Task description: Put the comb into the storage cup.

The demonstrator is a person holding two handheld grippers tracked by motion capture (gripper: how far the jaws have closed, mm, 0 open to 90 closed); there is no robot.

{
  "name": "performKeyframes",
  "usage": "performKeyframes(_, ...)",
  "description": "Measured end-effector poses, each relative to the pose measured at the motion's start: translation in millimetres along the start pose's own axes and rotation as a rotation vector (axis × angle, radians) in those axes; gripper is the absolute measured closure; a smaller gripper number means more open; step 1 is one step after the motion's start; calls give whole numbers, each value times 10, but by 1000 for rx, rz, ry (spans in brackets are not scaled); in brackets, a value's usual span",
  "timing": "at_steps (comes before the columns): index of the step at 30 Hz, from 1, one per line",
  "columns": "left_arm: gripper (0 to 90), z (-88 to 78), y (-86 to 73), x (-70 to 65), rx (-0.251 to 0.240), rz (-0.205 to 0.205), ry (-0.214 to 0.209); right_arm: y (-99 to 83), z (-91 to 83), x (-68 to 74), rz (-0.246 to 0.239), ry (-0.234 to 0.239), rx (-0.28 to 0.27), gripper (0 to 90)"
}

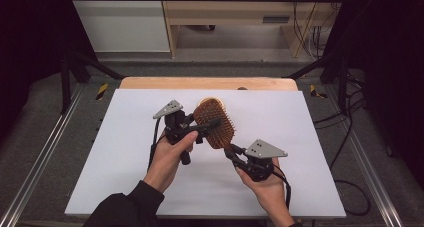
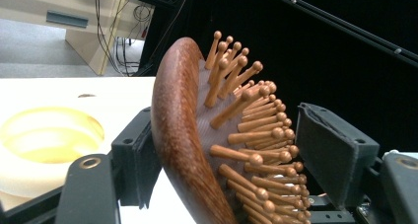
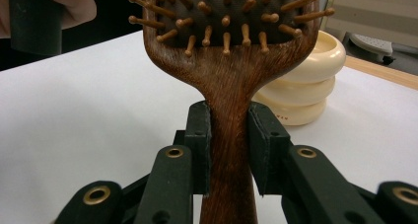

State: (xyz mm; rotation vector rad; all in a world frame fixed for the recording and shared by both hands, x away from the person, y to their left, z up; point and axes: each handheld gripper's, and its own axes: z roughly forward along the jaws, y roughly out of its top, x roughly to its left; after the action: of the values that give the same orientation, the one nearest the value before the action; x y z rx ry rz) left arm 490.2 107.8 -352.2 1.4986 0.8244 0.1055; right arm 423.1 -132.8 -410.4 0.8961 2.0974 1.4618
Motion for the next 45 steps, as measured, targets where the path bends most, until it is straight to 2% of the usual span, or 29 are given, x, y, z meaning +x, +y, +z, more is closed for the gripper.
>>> performKeyframes(3,309,-3,9,-2,-10,-15,-6,1,-2,3,0,0,-2,729)
performKeyframes(11,373,-20,25,10,-16,-41,11,-2,19,14,2,7,-1,729)
performKeyframes(14,411,-21,26,-1,-13,-64,20,-10,24,19,8,10,2,729)
performKeyframes(16,445,-23,31,-7,-16,-81,11,-16,27,16,13,11,5,729)
performKeyframes(22,499,-22,53,-55,-4,-83,22,-33,53,20,19,15,12,729)
performKeyframes(37,519,4,74,-90,1,-87,8,-45,73,7,43,36,13,717)
performKeyframes(39,519,8,76,-97,7,-63,19,-49,81,3,52,50,13,664)
performKeyframes(42,519,-2,91,-97,2,-52,30,-53,74,2,55,48,4,586)
performKeyframes(45,519,-31,120,-103,-12,-32,45,-55,64,-5,50,44,5,466)
